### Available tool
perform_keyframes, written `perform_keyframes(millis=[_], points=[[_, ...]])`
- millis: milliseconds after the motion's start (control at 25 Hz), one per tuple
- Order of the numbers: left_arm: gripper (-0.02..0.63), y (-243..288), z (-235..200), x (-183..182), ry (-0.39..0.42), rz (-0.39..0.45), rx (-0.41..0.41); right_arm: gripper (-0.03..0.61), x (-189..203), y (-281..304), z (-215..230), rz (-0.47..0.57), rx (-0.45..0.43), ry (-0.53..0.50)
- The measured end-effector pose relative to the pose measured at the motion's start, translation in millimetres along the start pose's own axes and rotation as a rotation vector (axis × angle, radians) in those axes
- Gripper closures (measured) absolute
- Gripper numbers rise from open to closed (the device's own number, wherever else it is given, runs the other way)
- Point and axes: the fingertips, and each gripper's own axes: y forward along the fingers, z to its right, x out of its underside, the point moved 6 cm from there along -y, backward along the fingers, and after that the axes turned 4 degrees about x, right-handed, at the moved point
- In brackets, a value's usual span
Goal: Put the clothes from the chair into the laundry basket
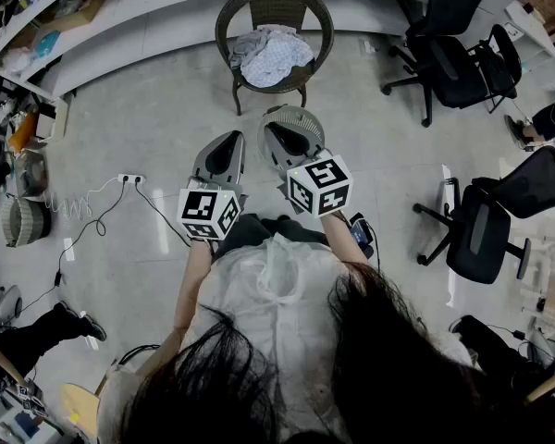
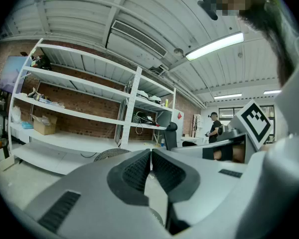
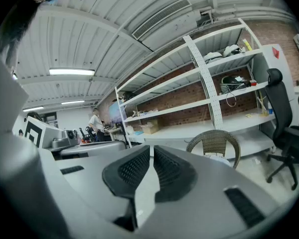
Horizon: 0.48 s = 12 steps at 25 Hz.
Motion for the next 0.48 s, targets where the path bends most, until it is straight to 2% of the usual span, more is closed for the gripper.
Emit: perform_keyframes(millis=[480], points=[[0.591,6,14,8,-0.003,-0.014,-0.031,0.537,4,-14,20,0.020,-0.018,0.004]])
